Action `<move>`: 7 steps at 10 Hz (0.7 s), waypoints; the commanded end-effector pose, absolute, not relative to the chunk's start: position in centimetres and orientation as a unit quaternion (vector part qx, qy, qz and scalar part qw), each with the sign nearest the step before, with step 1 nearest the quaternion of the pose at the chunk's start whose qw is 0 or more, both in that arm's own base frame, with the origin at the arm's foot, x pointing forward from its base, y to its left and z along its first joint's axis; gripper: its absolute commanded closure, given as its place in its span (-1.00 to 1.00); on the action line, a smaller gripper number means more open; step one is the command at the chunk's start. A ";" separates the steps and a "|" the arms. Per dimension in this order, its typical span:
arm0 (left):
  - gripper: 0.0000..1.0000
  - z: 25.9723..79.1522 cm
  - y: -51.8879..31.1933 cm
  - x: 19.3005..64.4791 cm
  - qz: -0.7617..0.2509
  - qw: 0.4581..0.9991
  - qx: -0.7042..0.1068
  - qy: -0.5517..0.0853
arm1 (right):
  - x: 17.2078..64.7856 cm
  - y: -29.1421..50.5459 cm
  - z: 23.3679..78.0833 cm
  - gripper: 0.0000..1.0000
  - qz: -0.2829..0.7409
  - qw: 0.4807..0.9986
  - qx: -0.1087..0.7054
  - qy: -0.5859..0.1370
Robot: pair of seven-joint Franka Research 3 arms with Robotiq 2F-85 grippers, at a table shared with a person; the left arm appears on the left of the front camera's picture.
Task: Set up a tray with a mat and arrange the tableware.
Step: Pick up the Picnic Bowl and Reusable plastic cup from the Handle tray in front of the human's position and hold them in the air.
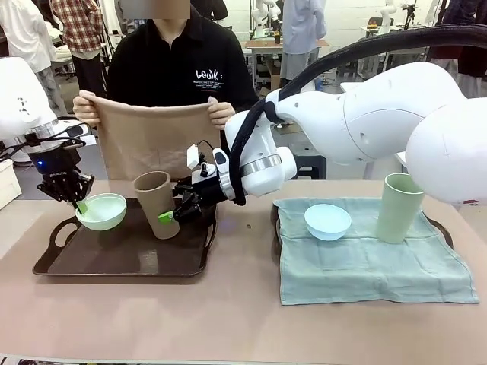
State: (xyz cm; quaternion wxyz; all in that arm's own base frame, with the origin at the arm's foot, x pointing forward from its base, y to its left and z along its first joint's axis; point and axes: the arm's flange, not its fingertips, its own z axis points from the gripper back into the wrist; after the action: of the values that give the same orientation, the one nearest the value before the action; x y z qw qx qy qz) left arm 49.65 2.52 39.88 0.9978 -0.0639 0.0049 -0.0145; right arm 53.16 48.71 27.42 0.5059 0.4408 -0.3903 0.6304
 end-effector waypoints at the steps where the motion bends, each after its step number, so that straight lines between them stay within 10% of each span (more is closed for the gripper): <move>1: 1.00 39.8 2.8 49.3 -0.016 0.997 -0.081 0.006 | 53.3 48.4 26.5 -1.00 0.620 0.506 0.445 -0.402; 7: 1.00 39.5 2.7 49.5 -0.013 0.996 -0.082 0.013 | 53.7 49.4 25.9 -1.00 0.623 0.490 0.456 -0.404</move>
State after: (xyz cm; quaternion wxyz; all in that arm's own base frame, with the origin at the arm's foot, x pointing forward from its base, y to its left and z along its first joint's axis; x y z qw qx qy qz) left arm 49.53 2.44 39.59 0.9972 -0.0743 0.0086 -0.0077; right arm 53.38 48.80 26.16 0.5039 0.4511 -0.3848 0.6281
